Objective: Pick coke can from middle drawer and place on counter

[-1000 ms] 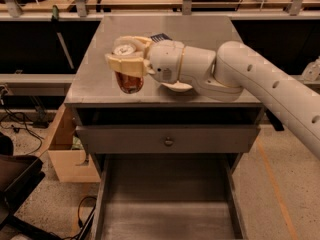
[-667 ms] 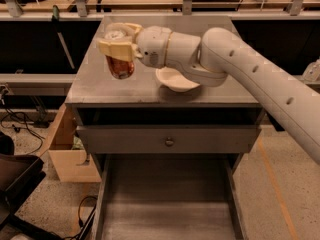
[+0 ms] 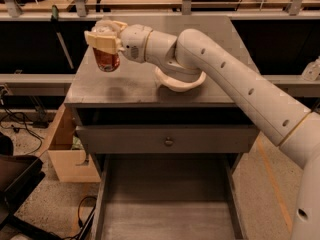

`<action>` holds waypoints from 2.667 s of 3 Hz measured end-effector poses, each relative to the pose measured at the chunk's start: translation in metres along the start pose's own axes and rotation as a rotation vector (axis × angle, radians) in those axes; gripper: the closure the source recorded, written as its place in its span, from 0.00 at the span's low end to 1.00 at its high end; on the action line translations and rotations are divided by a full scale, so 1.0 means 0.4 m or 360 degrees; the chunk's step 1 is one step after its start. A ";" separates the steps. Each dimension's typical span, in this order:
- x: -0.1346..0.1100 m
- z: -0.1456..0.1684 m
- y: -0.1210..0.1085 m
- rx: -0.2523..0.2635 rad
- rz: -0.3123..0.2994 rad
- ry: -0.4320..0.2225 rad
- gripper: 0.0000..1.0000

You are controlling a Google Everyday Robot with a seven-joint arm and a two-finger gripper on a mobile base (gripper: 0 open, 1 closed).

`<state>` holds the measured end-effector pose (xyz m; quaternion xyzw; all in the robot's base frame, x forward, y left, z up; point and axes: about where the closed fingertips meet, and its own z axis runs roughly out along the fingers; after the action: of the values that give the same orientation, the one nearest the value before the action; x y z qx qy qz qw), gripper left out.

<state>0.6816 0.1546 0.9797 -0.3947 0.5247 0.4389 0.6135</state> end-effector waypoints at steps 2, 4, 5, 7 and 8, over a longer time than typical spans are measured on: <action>0.039 0.025 0.037 0.0123 0.0004 0.0019 1.00; 0.182 0.028 0.005 0.0294 0.0048 0.0114 1.00; 0.171 0.030 0.003 0.0299 0.0050 0.0118 0.86; 0.158 0.032 0.003 0.0300 0.0050 0.0118 0.39; 0.158 0.032 0.003 0.0299 0.0050 0.0118 0.16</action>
Offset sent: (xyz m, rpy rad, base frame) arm -0.0194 0.0167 -0.0304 -0.0186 0.0208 -0.1341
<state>0.6884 0.1749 0.9191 -0.3431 0.5920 0.3823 0.6211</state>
